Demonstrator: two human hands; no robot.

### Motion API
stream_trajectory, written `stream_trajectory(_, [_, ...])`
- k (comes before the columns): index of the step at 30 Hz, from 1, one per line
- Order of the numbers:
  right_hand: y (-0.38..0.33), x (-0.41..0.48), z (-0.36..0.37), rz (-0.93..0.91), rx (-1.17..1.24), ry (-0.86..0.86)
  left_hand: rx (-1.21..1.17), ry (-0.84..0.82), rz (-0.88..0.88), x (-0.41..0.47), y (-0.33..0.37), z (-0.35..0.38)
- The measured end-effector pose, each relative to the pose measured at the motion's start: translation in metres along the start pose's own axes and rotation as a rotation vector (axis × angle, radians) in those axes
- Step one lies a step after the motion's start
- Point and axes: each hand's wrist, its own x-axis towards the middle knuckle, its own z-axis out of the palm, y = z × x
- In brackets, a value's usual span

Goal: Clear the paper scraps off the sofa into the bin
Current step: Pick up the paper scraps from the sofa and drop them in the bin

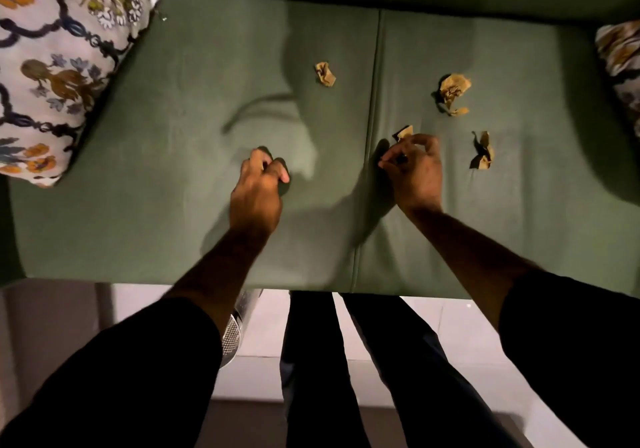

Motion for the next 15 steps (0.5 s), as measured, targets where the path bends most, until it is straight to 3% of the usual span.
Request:
stream_trajectory(8, [0.005,0.002,-0.002,0.028,0.159,0.079,-0.202,-0.003,-0.27,-0.115,-0.019,0.046])
stream_trajectory(15, [0.007,0.015,-0.005,0.08,0.089,-0.004,-0.169,-0.191,-0.238,-0.202,-0.019,0.07])
